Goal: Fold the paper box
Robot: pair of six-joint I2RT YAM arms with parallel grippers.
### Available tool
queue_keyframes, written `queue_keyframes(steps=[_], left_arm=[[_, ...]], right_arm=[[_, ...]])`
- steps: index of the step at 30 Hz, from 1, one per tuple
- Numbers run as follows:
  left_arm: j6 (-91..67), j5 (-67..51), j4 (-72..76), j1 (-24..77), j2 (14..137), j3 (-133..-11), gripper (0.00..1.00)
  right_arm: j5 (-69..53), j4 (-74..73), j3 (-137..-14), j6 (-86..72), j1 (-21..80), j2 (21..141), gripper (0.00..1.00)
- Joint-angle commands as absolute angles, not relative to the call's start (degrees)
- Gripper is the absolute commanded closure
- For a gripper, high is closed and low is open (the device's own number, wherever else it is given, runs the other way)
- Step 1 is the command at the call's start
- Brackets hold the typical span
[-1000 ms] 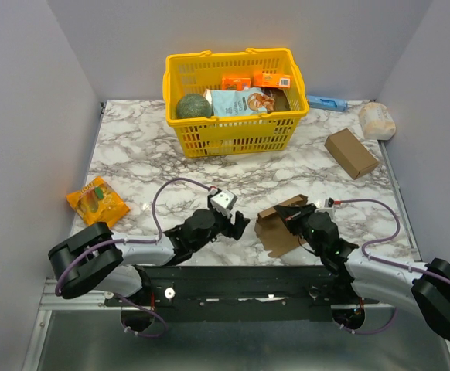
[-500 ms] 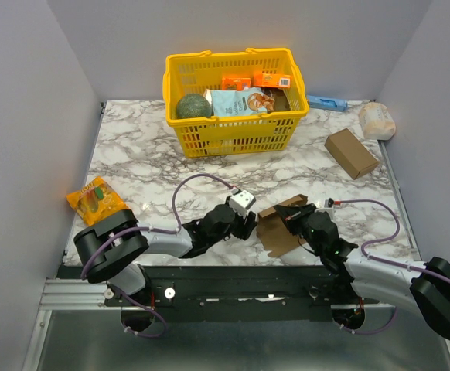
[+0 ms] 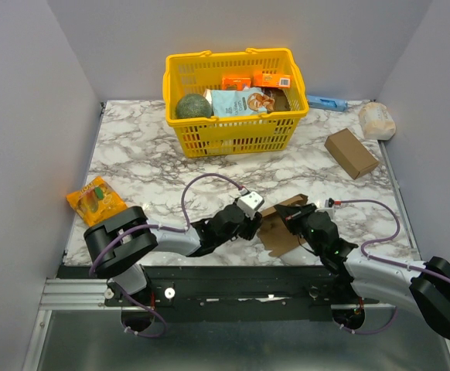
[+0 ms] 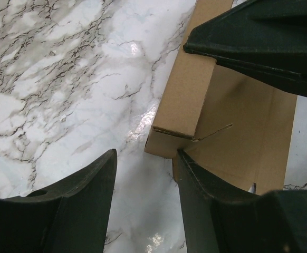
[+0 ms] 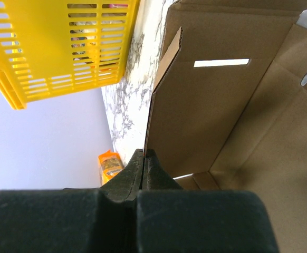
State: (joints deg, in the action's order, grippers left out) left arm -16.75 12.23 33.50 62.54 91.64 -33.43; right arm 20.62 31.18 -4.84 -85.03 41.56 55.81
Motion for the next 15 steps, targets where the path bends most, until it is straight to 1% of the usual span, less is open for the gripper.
queue_keyframes(steps=[1,5,11,15], left_arm=[[-17.58,15.91,34.27,64.07,93.34,-35.59,0.42],[-17.32,14.86,35.07,65.04,95.09,-36.65,0.41],[-17.66,16.26,35.94,65.39,95.36,-36.65,0.41],[-18.8,17.66,36.56,65.39,95.8,-36.65,0.43]], right_arm=[[22.06,25.05,-0.53,-83.5,41.92,56.43,0.99],[22.15,24.96,-0.61,-83.58,41.92,56.34,1.0],[22.24,24.61,-0.61,-83.58,41.84,55.55,1.0],[22.24,24.35,-0.62,-83.67,41.84,55.2,1.0]])
